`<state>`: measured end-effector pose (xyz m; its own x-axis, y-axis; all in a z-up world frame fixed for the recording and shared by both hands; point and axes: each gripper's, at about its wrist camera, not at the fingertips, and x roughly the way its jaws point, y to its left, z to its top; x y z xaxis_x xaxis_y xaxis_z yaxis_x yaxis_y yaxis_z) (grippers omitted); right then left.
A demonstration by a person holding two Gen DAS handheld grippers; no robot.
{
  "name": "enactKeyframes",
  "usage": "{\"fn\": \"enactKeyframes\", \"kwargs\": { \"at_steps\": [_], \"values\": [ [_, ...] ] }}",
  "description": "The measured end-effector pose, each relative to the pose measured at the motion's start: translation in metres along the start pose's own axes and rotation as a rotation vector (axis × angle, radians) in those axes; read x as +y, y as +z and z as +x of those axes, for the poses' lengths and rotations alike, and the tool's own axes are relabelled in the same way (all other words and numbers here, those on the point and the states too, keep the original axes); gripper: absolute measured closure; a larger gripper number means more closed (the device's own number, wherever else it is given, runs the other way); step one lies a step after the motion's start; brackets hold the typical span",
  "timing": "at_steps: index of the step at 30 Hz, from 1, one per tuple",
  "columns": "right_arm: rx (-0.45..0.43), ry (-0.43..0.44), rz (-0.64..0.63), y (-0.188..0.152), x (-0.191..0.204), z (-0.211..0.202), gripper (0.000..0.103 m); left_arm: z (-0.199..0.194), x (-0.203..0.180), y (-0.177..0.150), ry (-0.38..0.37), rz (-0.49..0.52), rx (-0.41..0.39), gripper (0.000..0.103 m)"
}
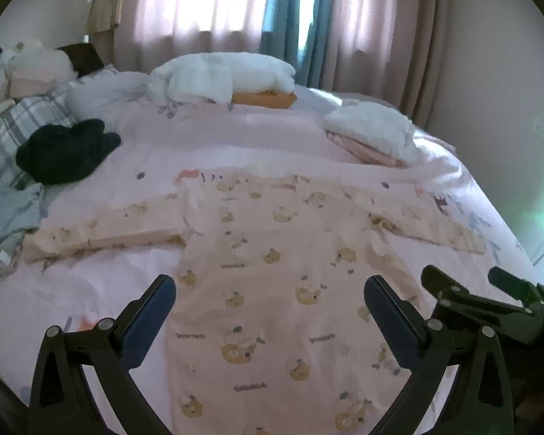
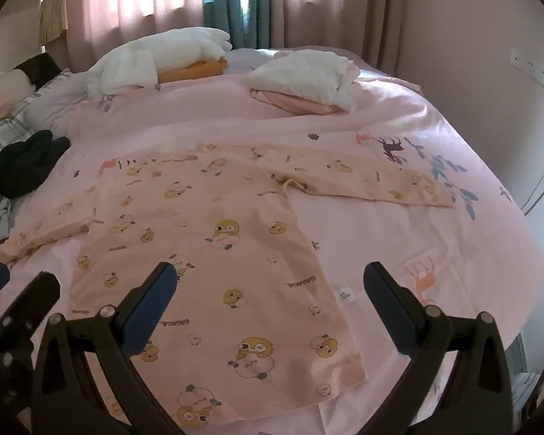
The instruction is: Fold small clothes
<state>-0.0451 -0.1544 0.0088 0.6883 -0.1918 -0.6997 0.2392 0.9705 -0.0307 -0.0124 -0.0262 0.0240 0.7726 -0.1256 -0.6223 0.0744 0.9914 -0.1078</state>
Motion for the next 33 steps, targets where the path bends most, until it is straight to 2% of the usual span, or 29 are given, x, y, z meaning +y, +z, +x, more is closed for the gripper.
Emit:
{"fn": "enactKeyframes", "kwargs": {
  "at_steps": [3, 5, 10, 14, 17, 19, 22, 26, 33],
  "values": [
    [-0.002, 0.001, 0.004, 0.004, 0.003, 0.005, 0.0, 0.01, -0.005, 0.001, 0.043, 0.012, 0.032, 0.0],
    [0.0, 0.0, 0.021, 0.006, 0.004, 0.01, 0.0, 0.015, -0.005, 0.0, 0.037, 0.026, 0.036, 0.0],
    [0.039, 0.006, 0.037, 0.009, 0.007, 0.028, 0.0, 0.016, -0.004, -0.002, 0.075, 0.084, -0.026, 0.0],
    [0.056, -0.015, 0.047, 0.009, 0.01, 0.036, 0.0, 0.013, 0.001, 0.002, 0.039, 0.072, -0.031, 0.0],
    [0.064, -0.019, 0.022, 0.006, 0.014, 0.037, 0.0, 0.012, 0.012, -0.004, 0.025, -0.028, -0.037, 0.0],
    [0.07, -0.018, 0.006, 0.004, 0.015, 0.037, 0.0, 0.016, 0.017, -0.007, 0.02, -0.078, -0.001, 0.0],
    [0.073, -0.021, -0.004, 0.005, 0.015, 0.038, 0.0, 0.023, 0.015, -0.003, -0.017, -0.045, 0.065, 0.0],
    [0.065, -0.044, -0.014, 0.006, 0.017, 0.039, 0.0, 0.026, 0.016, -0.006, 0.008, -0.044, 0.069, 0.0],
    [0.08, -0.037, -0.027, 0.005, 0.019, 0.042, 0.0, 0.022, 0.019, -0.007, -0.026, -0.041, 0.059, 0.0]
  ]
}}
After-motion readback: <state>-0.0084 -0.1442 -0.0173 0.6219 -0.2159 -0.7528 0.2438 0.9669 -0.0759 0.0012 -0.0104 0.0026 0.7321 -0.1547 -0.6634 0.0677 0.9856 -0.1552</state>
